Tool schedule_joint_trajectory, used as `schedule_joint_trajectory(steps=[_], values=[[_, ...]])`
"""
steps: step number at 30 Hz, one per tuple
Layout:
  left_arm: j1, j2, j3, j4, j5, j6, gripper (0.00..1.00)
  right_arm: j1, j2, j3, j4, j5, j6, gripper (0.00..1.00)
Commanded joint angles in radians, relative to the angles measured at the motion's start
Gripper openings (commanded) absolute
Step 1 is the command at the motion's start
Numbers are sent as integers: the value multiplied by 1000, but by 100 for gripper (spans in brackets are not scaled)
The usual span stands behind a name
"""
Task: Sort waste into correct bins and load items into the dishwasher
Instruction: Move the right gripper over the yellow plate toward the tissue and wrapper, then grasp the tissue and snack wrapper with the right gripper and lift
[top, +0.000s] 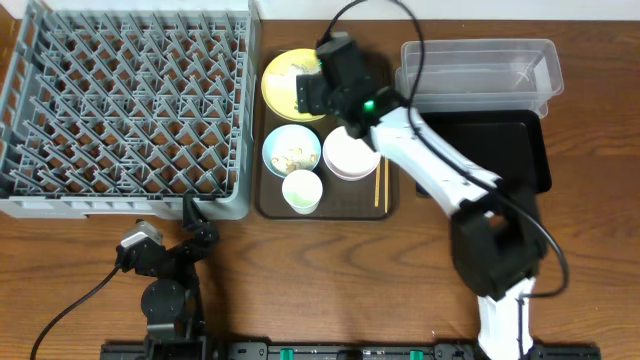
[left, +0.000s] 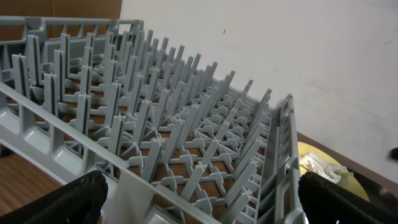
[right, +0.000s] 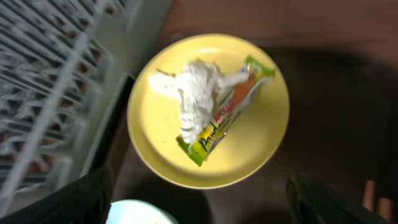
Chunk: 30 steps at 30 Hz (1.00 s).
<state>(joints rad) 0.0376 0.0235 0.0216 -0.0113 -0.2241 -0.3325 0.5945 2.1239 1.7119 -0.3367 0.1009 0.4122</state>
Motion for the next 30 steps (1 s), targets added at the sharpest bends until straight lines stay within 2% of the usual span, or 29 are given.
schedule_joint_trajectory(steps=[1,15,23,30], values=[[-4,0,-17,-40,-26,18,100,24,53,20,32,86,37,82],[-4,0,-17,-40,-26,18,100,31,236,21,227,181,196,72],[-4,0,-17,-40,-26,18,100,27,315,48,327,183,202,67],[-4,0,-17,-39,-26,18,100,27,343,82,321,183,202,49]])
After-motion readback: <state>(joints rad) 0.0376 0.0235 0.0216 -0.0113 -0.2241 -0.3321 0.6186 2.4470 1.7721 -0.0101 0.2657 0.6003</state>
